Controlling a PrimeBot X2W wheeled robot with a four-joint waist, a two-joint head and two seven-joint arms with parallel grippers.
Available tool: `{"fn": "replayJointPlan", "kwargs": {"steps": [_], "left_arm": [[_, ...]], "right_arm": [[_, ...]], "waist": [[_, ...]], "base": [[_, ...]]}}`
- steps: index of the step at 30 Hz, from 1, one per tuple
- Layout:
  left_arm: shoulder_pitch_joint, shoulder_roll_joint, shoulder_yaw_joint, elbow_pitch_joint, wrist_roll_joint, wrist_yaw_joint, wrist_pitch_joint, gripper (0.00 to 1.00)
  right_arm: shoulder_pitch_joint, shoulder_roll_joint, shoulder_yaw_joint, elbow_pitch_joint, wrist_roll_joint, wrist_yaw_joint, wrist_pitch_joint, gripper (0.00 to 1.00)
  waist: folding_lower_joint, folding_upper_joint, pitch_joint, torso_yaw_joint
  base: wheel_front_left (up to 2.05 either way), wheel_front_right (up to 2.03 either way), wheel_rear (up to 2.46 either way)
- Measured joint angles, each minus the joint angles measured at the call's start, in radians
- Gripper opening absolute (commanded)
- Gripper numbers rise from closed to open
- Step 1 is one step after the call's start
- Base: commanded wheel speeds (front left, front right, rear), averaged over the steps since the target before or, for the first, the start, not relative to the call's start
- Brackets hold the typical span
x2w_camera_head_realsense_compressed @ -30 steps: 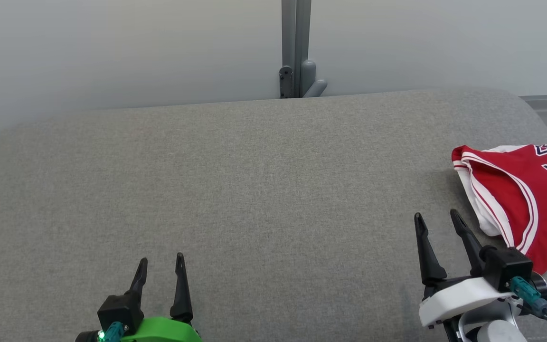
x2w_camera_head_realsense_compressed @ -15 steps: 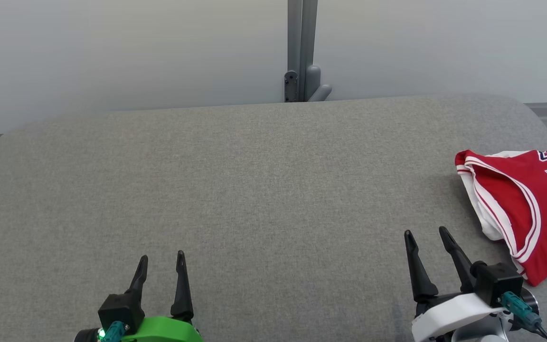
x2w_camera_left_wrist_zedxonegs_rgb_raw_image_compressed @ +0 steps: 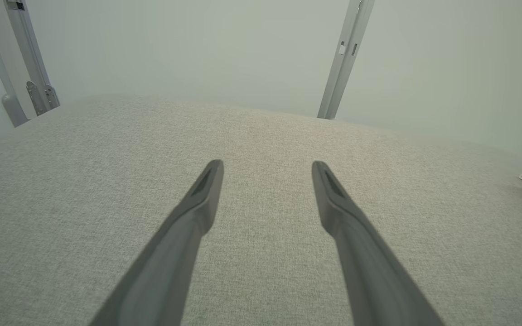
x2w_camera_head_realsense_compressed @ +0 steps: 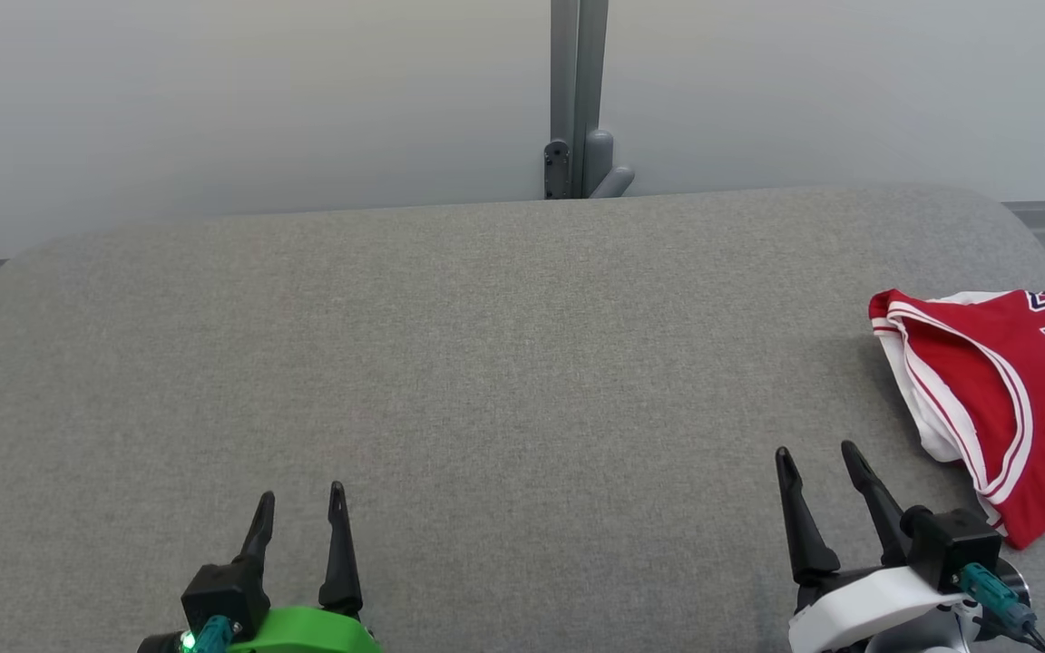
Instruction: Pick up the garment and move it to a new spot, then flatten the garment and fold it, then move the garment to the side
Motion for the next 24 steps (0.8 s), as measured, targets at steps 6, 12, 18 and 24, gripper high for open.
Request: {"fn": "replayJointPlan", "kwargs": {"steps": [6,12,18,24], "left_arm": [[0.019,0.000,-0.002,0.042,-0.004,0.000,0.007,0.00],[0.016,0.000,0.012,0.053,-0.100,-0.014,0.037,0.00],[-0.009,0.000,0.029,0.062,-0.205,-0.032,0.061,0.00],[-0.032,0.000,0.044,0.069,-0.297,-0.049,0.087,0.00]], "right_arm": [[0.019,0.003,0.002,0.040,0.003,0.000,0.005,0.00],[0.020,0.002,-0.014,0.048,0.112,0.000,0.027,0.00],[0.011,-0.001,-0.035,0.055,0.225,0.000,0.052,0.00],[-0.008,-0.003,-0.053,0.059,0.328,0.000,0.075,0.00]], "waist": [[0.0000,0.0000,0.000,0.000],[0.0000,0.0000,0.003,-0.004],[0.0000,0.0000,0.006,-0.008],[0.0000,0.0000,0.009,-0.012]], "base": [[0.00,0.00,0.00],[0.00,0.00,0.00],[0.00,0.00,0.00],[0.00,0.00,0.00]]}}
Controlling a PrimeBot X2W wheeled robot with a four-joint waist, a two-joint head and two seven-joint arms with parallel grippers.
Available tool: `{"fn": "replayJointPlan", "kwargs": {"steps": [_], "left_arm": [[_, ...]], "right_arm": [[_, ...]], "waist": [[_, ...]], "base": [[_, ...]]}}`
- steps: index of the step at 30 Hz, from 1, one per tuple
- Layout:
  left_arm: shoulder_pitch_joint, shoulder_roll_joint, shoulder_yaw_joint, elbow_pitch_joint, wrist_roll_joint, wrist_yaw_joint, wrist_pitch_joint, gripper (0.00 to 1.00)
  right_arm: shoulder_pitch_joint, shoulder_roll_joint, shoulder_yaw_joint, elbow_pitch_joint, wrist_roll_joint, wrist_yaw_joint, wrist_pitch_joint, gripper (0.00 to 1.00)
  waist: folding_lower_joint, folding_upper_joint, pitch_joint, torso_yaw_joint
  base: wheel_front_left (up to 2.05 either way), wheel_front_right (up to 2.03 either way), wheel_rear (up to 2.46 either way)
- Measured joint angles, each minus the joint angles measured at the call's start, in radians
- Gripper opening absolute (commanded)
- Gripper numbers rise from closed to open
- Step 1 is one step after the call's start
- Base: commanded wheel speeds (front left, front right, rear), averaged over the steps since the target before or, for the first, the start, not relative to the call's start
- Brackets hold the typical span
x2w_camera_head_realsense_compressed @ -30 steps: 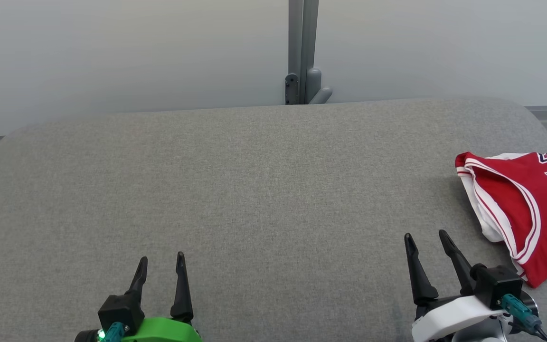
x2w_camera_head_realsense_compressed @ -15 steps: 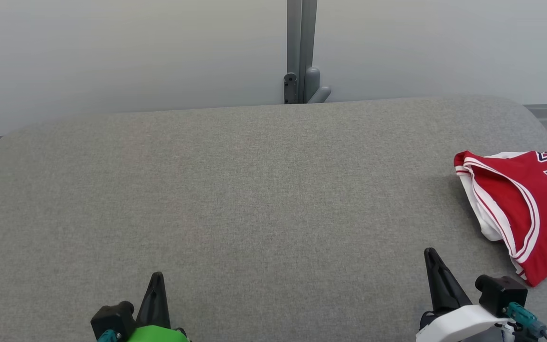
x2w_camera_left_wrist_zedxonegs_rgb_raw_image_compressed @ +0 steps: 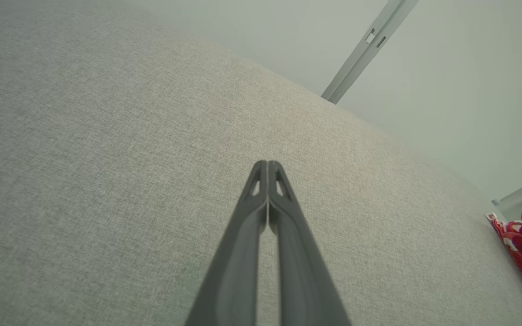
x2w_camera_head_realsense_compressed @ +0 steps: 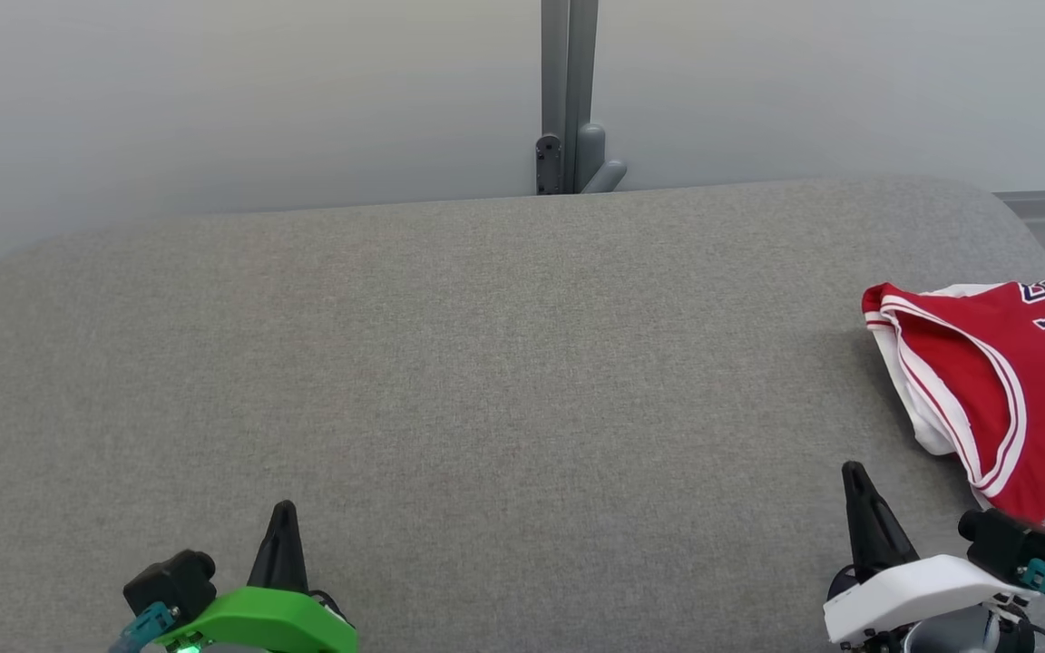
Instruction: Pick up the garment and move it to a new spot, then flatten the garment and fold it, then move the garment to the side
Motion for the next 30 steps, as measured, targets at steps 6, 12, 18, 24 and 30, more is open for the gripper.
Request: {"fn": "replayJointPlan", "kwargs": {"steps": [6,12,18,24,30], "left_arm": [[-0.023,0.000,0.015,0.006,-0.091,-0.015,0.025,0.00],[-0.043,0.000,0.029,0.011,-0.170,-0.028,0.044,0.00],[-0.063,-0.001,0.041,0.016,-0.249,-0.044,0.066,0.00],[-0.082,-0.001,0.054,0.021,-0.326,-0.054,0.086,0.00],[-0.099,-0.001,0.066,0.026,-0.394,-0.066,0.104,0.00]], "right_arm": [[-0.011,-0.003,-0.018,0.005,0.096,0.000,0.023,0.00],[-0.025,-0.005,-0.035,0.010,0.186,0.000,0.044,0.00],[-0.040,-0.007,-0.053,0.014,0.270,0.000,0.063,0.00],[-0.050,-0.009,-0.068,0.018,0.347,0.000,0.082,0.00],[-0.061,-0.011,-0.084,0.021,0.421,-0.001,0.100,0.00]], "waist": [[0.0000,0.0000,0.003,-0.004],[0.0000,0.0000,0.006,-0.008],[0.0000,0.0000,0.009,-0.012],[0.0000,0.0000,0.012,-0.016],[0.0000,0.0000,0.014,-0.020]], "base": [[0.00,0.00,0.00],[0.00,0.00,0.00],[0.00,0.00,0.00],[0.00,0.00,0.00],[0.00,0.00,0.00]]}}
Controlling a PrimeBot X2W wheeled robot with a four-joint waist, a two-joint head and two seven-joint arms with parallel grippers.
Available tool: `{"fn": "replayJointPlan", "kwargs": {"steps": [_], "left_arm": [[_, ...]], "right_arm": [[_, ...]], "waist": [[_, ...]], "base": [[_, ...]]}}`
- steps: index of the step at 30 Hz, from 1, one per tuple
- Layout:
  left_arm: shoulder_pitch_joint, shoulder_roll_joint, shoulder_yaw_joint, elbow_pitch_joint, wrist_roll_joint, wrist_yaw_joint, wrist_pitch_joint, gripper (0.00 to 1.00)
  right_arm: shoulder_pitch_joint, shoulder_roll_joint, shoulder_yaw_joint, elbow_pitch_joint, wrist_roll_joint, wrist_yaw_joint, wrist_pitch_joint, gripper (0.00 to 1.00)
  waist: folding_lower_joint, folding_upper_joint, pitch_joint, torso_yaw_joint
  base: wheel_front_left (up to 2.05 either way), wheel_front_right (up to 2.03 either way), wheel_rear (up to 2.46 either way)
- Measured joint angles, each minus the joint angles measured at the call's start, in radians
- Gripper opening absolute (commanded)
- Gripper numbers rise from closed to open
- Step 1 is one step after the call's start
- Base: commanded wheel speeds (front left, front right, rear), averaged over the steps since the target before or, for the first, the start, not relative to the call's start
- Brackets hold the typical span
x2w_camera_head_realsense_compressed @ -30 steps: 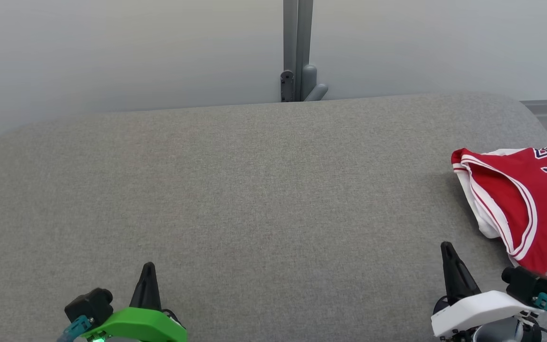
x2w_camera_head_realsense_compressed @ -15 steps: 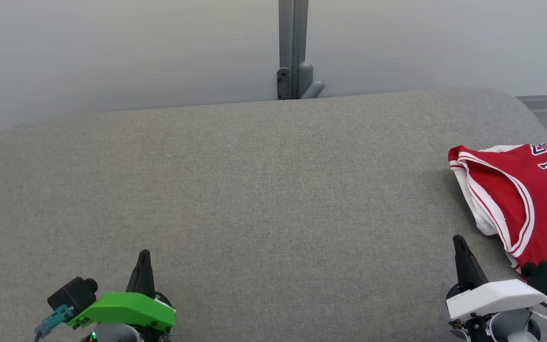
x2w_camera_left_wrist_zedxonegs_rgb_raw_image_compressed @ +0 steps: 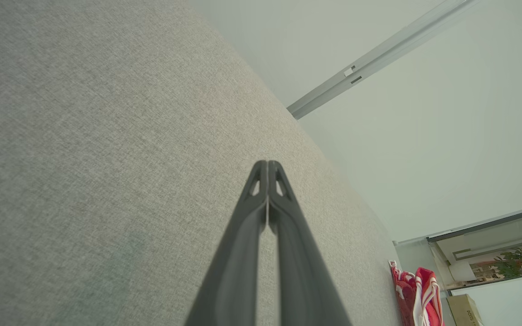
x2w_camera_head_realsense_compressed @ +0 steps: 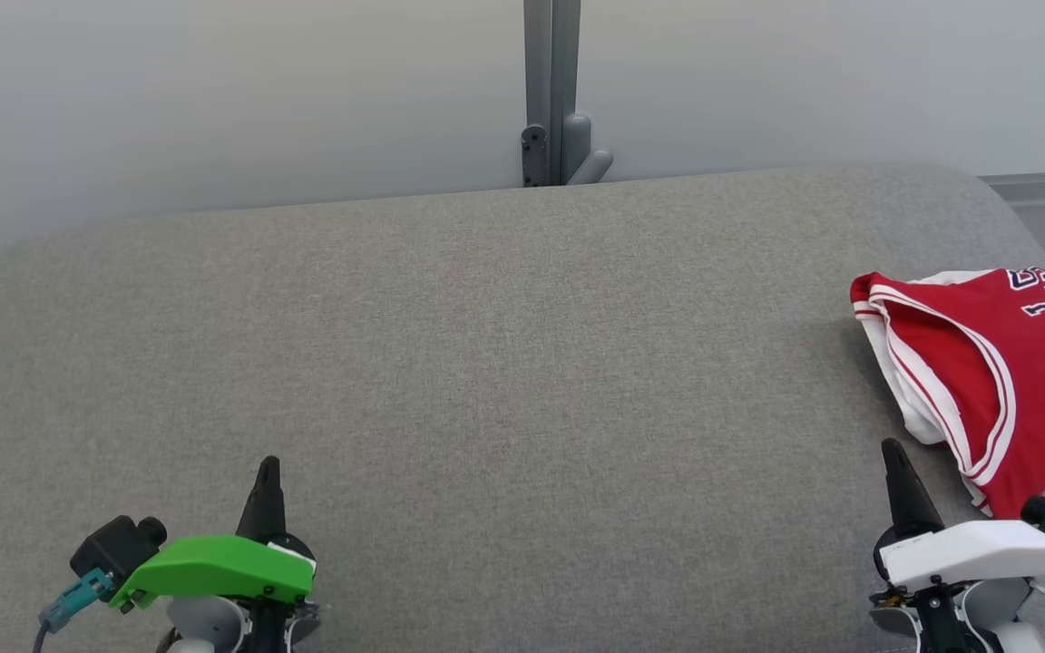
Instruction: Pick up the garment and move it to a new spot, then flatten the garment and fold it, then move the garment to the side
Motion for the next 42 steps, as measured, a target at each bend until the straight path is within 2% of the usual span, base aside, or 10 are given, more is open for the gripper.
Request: {"fn": "replayJointPlan", "kwargs": {"steps": [18,42], "left_arm": [[-0.048,0.000,0.032,0.015,-0.192,-0.031,0.050,0.00],[-0.099,0.000,0.064,0.027,-0.384,-0.066,0.102,0.00]], "right_arm": [[-0.032,-0.003,-0.045,0.012,0.206,0.000,0.053,0.00],[-0.066,-0.005,-0.094,0.023,0.409,0.000,0.110,0.00]], "waist": [[0.0000,0.0000,0.009,-0.013],[0.0000,0.0000,0.020,-0.028]], "base": [[0.00,0.00,0.00],[0.00,0.00,0.00]]}}
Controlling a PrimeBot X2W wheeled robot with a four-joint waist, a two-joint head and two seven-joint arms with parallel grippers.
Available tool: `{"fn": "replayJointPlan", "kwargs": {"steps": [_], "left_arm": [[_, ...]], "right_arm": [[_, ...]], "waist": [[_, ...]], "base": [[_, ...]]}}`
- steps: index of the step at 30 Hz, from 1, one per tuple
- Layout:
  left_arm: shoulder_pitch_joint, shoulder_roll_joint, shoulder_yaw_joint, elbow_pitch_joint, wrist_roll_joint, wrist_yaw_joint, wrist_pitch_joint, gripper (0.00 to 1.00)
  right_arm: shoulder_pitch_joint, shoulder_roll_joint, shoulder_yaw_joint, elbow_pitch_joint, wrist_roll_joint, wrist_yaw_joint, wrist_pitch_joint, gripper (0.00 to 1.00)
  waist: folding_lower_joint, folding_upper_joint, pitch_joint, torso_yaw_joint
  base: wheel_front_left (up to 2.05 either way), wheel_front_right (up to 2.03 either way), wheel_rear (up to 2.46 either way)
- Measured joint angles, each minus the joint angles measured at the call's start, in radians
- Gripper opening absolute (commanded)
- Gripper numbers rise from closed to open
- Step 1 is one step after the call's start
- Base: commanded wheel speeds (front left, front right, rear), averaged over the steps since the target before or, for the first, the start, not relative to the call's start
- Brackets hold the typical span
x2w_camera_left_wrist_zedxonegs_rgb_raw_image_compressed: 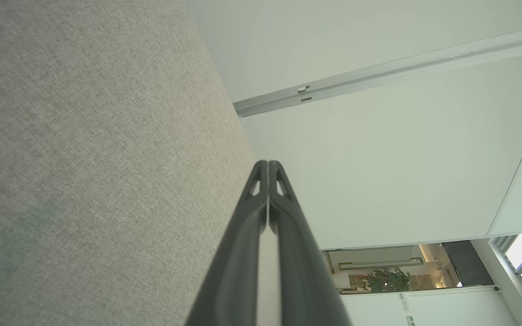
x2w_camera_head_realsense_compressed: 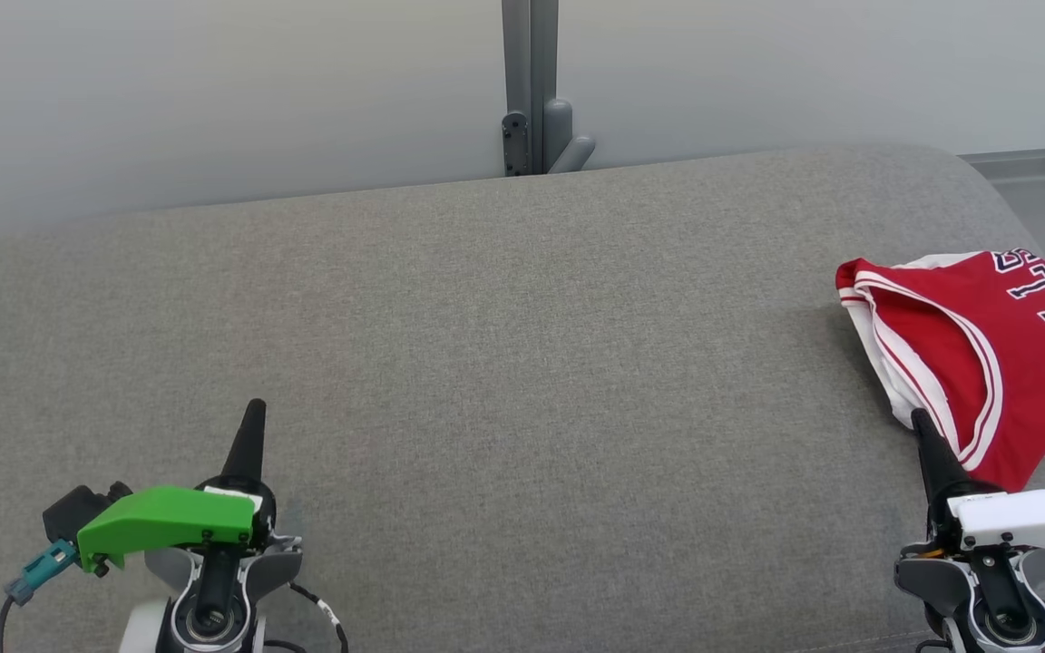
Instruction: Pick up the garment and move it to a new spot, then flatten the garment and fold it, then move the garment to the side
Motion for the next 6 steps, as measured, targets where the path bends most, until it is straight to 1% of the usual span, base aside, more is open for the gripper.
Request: {"fn": "replayJointPlan", "kwargs": {"steps": [6], "left_arm": [[-0.012,0.000,0.007,0.004,-0.047,-0.008,0.012,0.00]], "right_arm": [[-0.007,0.000,-0.011,0.003,0.047,0.000,0.011,0.00]], "waist": [[0.0000,0.0000,0.003,-0.004]], "base": [[0.00,0.00,0.00]]}}
